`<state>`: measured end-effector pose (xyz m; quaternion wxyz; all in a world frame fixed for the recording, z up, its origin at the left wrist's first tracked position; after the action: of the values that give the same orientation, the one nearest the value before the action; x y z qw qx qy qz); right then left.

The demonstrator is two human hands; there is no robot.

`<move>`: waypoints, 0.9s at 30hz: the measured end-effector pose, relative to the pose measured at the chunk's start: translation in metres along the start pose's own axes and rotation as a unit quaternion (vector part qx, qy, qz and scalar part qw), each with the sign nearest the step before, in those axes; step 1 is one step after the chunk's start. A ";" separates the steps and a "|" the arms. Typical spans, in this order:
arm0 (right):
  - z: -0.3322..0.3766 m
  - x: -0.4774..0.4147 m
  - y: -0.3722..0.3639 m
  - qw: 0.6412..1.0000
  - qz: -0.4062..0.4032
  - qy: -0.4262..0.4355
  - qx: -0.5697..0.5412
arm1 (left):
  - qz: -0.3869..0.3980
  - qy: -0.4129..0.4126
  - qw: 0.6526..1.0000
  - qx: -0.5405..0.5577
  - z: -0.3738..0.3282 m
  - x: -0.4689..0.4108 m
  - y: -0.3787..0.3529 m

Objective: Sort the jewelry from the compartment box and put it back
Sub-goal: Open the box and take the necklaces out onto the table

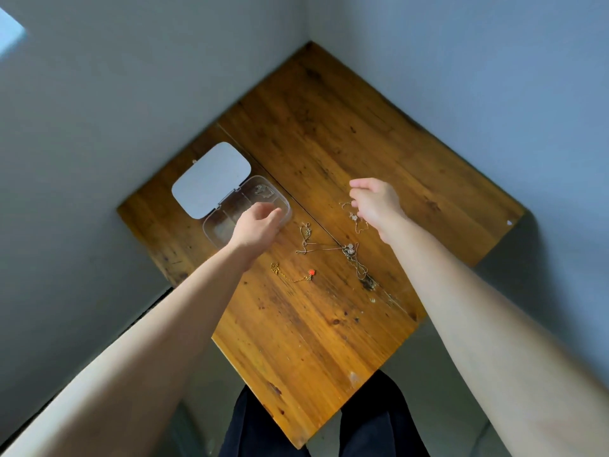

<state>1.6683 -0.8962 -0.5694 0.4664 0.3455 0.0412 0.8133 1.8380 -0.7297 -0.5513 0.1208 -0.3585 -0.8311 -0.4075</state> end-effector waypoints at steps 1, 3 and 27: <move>0.008 0.001 -0.005 1.000 0.009 0.019 0.010 | -0.011 -0.023 0.998 -0.057 0.003 -0.003 0.009; 0.021 0.004 -0.021 0.997 0.031 0.057 0.042 | -0.024 -0.057 0.985 -0.160 0.014 -0.012 0.025; 0.071 -0.016 -0.226 0.785 -0.002 0.270 0.557 | -0.111 -0.180 0.939 -0.271 0.141 -0.081 0.034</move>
<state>1.8812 -0.8003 -0.6116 0.1641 0.3116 0.6122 0.7079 1.9324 -0.6486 -0.6615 -0.1790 -0.3503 -0.7317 -0.5567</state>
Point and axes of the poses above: each hand's wrist, its own x-axis away from the middle knuckle, its own y-axis out of the back of the hand, z = x × y, the point moved 3 cm from there along -x, towards the middle knuckle, and after that the axes turned 5 degrees about -z, right-handed, at the moved point
